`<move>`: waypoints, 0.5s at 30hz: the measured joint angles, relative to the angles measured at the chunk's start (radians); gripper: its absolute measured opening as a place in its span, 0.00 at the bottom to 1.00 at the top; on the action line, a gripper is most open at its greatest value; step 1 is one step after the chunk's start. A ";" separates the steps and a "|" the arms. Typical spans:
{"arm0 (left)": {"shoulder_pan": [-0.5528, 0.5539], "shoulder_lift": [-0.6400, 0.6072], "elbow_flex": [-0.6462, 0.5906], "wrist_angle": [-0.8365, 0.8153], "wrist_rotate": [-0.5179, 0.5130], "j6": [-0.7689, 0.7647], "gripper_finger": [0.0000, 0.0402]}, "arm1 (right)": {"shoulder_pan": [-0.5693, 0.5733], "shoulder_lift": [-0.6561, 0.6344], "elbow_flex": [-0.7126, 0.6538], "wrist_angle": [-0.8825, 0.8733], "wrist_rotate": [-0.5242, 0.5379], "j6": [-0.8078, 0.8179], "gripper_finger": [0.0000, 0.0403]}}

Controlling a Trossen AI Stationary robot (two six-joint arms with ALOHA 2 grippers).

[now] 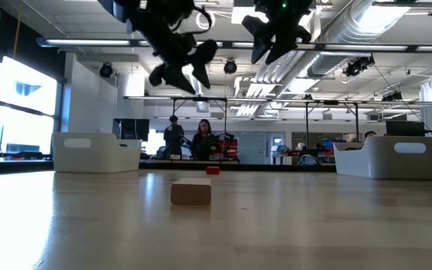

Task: Sort & place blocks by color
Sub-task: Put the red block into the gray bin

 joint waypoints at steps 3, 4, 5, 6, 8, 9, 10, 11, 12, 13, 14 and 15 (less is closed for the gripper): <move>0.001 0.061 0.000 0.001 0.019 -0.064 0.53 | -0.004 0.000 0.000 -0.005 -0.010 0.000 0.55; 0.004 0.079 0.000 0.001 0.024 -0.080 0.53 | -0.003 0.000 0.000 -0.009 -0.013 0.002 0.55; 0.006 0.097 0.000 0.004 0.031 -0.092 0.53 | -0.003 0.000 0.000 -0.014 -0.014 0.002 0.55; 0.007 0.115 0.000 0.007 0.042 -0.105 0.53 | -0.003 0.000 0.000 -0.018 -0.019 0.002 0.55; 0.010 0.149 0.000 0.012 0.061 -0.126 0.53 | -0.003 0.000 0.000 -0.024 -0.026 0.004 0.55; 0.013 0.163 0.000 0.014 0.075 -0.139 0.53 | -0.003 0.000 0.000 -0.026 -0.032 0.008 0.55; 0.014 0.177 0.000 0.021 0.086 -0.153 0.53 | -0.003 0.000 0.000 -0.029 -0.037 0.019 0.55; 0.014 0.192 0.000 0.032 0.104 -0.168 0.53 | -0.003 0.000 0.000 -0.034 -0.040 0.027 0.55; 0.014 0.205 0.000 0.036 0.121 -0.185 0.53 | -0.003 0.000 0.000 -0.039 -0.040 0.033 0.55; 0.014 0.217 0.000 0.037 0.132 -0.194 0.53 | -0.003 0.000 0.000 -0.043 -0.040 0.042 0.55; 0.014 0.229 0.000 0.038 0.139 -0.201 0.53 | -0.003 0.000 0.000 -0.045 -0.040 0.050 0.55; 0.014 0.240 0.000 0.047 0.140 -0.203 0.53 | -0.003 0.000 0.000 -0.047 -0.040 0.054 0.55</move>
